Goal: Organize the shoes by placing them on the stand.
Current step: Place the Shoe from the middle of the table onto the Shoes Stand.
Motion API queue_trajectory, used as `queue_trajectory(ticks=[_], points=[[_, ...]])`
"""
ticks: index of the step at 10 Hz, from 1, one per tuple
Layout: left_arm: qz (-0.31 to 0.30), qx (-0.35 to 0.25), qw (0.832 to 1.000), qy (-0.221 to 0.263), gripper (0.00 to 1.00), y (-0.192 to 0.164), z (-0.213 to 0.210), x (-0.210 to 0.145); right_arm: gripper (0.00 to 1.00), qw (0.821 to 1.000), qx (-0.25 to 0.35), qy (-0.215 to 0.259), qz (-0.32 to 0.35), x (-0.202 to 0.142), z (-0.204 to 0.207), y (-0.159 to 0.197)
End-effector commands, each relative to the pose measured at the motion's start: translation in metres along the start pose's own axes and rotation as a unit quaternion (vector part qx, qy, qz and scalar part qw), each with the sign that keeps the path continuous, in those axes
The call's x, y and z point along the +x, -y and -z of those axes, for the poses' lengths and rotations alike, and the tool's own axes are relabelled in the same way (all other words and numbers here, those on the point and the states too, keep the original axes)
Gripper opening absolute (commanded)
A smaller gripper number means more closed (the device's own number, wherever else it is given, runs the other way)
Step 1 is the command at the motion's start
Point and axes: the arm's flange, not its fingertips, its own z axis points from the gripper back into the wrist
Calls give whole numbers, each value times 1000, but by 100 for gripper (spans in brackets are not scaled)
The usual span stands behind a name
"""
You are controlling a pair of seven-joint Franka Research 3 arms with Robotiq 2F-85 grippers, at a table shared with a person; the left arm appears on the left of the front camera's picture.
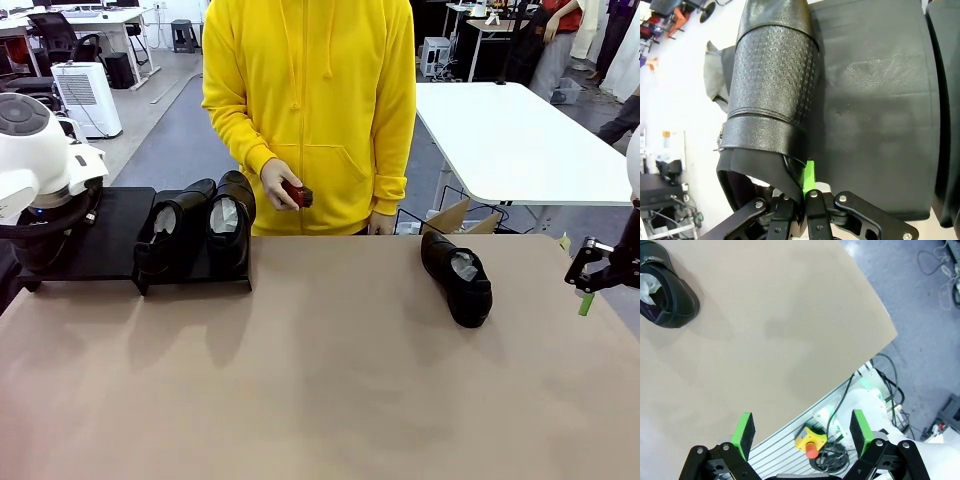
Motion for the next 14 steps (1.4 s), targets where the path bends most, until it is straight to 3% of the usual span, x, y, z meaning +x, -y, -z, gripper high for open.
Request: queue_trajectory(ticks=[1, 3, 8, 11, 12, 14], points=[[-19, 15, 1000, -3, 11, 0, 1, 5, 100, 1000, 5, 4, -2, 2, -1, 0], [-36, 15, 999, -5, 50, -3, -2, 6, 100, 1000, 5, 4, -2, 2, -1, 0], [-88, 28, 995, 26, 50, -23, -34, 9, 100, 1000, 5, 4, -2, 2, -1, 0], [-75, 13, 996, 40, 50, -35, -70, -2, 100, 1000, 5, 4, -2, 2, -1, 0], [-80, 26, 996, 33, 50, -28, -47, 15, 100, 1000, 5, 4, -2, 2, -1, 0], [-80, 26, 996, 33, 50, -28, -47, 15, 100, 1000, 5, 4, -2, 2, -1, 0]])
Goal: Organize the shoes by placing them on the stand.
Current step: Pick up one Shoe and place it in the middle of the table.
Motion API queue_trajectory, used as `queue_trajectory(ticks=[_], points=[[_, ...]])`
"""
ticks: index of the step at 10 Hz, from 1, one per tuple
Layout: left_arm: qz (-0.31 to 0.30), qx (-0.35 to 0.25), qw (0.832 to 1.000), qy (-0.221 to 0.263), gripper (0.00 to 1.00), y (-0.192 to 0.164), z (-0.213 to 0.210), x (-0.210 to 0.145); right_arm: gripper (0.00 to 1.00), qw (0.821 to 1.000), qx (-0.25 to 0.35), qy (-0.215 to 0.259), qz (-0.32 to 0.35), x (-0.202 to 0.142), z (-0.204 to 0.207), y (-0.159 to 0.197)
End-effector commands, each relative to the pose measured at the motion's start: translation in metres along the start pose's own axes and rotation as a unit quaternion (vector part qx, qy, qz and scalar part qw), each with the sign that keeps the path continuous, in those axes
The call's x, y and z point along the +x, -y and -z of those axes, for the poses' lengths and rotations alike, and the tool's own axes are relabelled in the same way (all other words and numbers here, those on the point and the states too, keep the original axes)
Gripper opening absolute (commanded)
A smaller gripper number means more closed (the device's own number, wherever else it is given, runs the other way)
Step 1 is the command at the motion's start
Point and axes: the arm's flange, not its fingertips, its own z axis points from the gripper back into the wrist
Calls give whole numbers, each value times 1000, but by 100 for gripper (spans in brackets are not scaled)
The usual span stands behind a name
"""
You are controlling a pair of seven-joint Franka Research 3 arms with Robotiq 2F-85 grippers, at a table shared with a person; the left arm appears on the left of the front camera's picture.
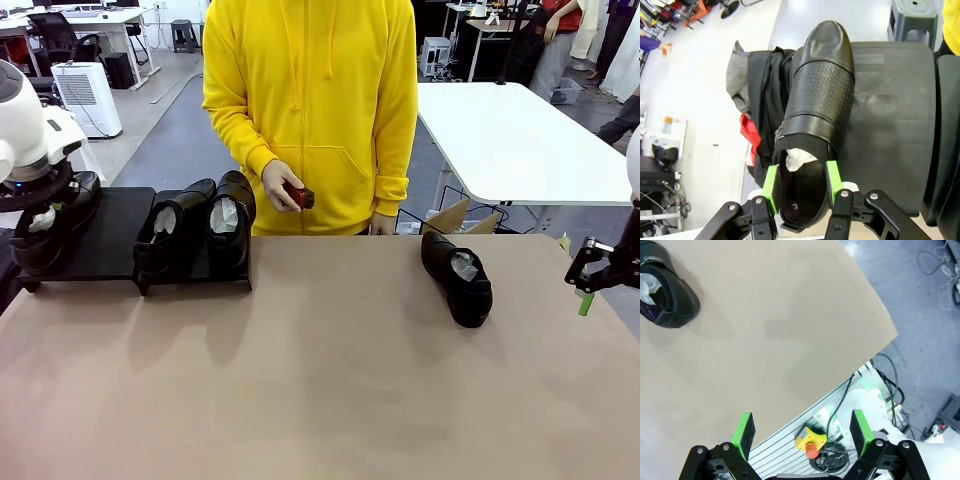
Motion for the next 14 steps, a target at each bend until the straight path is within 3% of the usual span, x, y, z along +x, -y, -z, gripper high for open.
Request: queue_trajectory(ticks=[1, 8, 10, 12, 13, 14], points=[[-2, 4, 1000, 2, 50, 1, 4, 5, 100, 1000, 5, 4, -2, 2, -1, 0], [0, -1, 1000, -3, 50, 2, 5, 2, 100, 1000, 5, 4, -2, 2, -1, 0], [-39, -11, 999, 34, 50, -27, -45, 0, 100, 1000, 5, 4, -2, 2, -1, 0], [-54, -54, 997, 21, 50, -49, -87, -8, 100, 1000, 5, 4, -2, 2, -1, 0], [-37, -77, 996, -5, 50, -52, -107, -16, 100, 1000, 5, 4, -2, 2, -1, 0], [-14, -120, 991, -63, 50, -52, -126, -24, 100, 1000, 5, 4, -2, 2, -1, 0]])
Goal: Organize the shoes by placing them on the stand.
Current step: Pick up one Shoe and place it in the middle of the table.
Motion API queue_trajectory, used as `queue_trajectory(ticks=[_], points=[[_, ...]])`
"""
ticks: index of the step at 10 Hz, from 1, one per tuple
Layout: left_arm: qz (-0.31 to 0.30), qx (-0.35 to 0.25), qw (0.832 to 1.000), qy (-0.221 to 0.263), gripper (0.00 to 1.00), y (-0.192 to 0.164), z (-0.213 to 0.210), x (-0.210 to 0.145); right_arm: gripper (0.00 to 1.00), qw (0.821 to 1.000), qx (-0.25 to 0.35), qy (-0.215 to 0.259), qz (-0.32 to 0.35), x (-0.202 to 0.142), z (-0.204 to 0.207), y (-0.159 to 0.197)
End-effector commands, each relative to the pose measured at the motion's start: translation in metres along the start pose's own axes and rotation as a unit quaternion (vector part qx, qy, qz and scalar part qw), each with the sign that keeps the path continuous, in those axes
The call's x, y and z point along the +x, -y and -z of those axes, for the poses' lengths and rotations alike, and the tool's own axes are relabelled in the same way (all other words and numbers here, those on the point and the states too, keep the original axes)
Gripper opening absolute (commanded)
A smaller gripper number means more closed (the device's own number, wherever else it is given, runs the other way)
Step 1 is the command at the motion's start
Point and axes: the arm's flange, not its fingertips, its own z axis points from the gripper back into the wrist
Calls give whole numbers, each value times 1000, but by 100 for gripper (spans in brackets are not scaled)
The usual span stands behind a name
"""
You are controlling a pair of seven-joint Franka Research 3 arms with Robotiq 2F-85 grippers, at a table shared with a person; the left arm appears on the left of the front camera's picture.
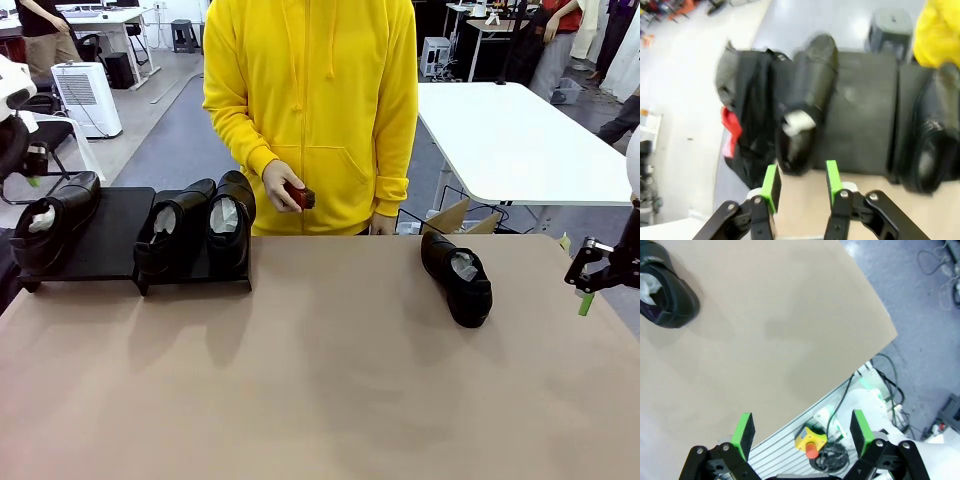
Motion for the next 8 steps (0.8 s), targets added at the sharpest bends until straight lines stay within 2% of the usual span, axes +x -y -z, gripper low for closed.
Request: queue_trajectory(ticks=[1, 2, 3, 4, 5, 7, 8], points=[[54, -45, 991, -113, 50, 0, -41, -20, 100, 1000, 5, 5, -2, 2, -1, 0], [100, -93, 980, -146, 50, 13, -53, -31, 100, 1000, 5, 5, -2, 2, -1, 0], [130, -109, 967, -191, 50, 17, -53, -31, 100, 1000, 5, 5, -2, 2, -1, 0], [77, -59, 989, -107, 50, 10, -37, -12, 100, 1000, 5, 5, -2, 2, -1, 0], [100, -115, 977, -149, 50, 33, -50, -45, 100, 1000, 5, 5, -2, 2, -1, 0], [101, -108, 977, -152, 50, 28, -51, -38, 100, 1000, 5, 5, -2, 2, -1, 0], [91, -131, 970, -181, 50, 35, -64, -56, 100, 1000, 5, 5, -2, 2, -1, 0]])
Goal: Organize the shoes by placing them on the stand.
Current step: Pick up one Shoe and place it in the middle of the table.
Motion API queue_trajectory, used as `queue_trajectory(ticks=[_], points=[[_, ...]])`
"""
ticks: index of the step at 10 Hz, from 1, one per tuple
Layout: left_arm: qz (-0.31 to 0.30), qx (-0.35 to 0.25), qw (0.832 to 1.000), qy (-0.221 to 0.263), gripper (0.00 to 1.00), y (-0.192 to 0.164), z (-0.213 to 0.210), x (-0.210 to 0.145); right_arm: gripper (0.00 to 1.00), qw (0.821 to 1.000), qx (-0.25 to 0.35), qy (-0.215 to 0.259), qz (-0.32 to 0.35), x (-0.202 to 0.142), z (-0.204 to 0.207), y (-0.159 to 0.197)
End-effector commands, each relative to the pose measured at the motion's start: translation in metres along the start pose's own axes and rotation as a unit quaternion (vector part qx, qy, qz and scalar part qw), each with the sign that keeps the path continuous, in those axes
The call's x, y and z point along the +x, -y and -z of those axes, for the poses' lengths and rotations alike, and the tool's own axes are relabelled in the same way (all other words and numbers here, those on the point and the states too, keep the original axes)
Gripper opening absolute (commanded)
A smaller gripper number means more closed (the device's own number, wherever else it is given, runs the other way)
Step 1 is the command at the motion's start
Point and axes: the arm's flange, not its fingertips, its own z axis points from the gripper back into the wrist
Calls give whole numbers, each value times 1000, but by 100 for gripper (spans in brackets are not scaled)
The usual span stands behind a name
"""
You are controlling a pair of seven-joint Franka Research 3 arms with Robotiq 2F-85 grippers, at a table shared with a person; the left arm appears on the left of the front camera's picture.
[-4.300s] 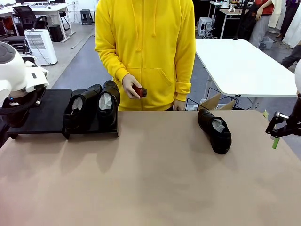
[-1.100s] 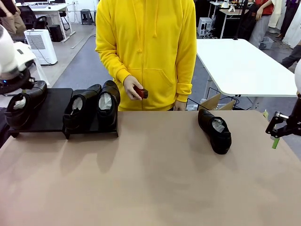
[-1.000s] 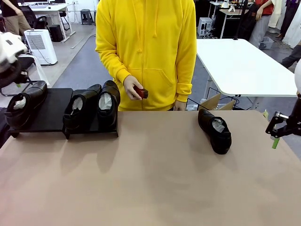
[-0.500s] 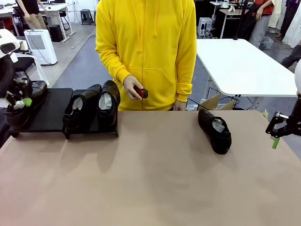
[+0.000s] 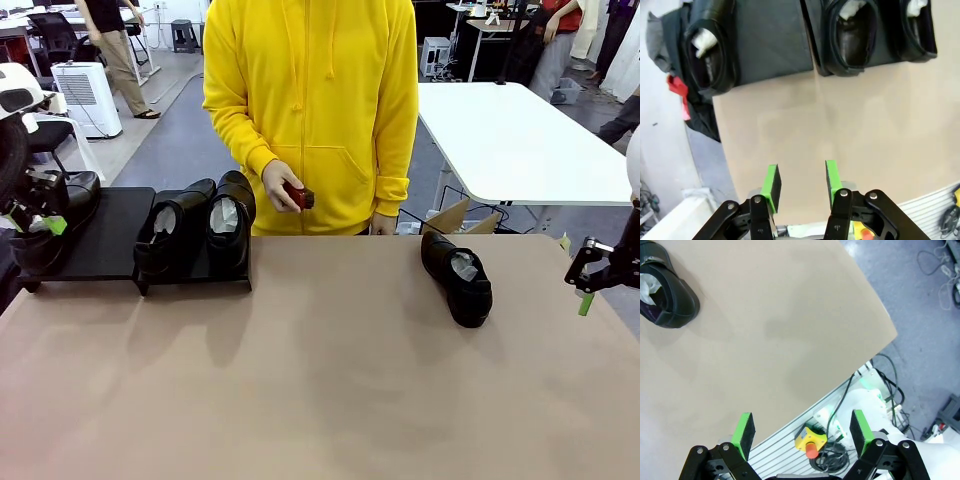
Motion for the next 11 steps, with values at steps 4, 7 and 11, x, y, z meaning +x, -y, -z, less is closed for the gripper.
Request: queue_trajectory(ticks=[4, 7, 11], points=[[-35, -97, 986, -130, 50, 36, -37, -73, 100, 1000, 5, 4, -2, 2, -1, 0], [-23, -94, 986, -135, 50, 38, -36, -78, 100, 998, -41, -11, -54, 9, 3, -29], [-23, -94, 986, -135, 50, 38, -36, -78, 100, 980, -63, -2, -187, 12, 29, -124]])
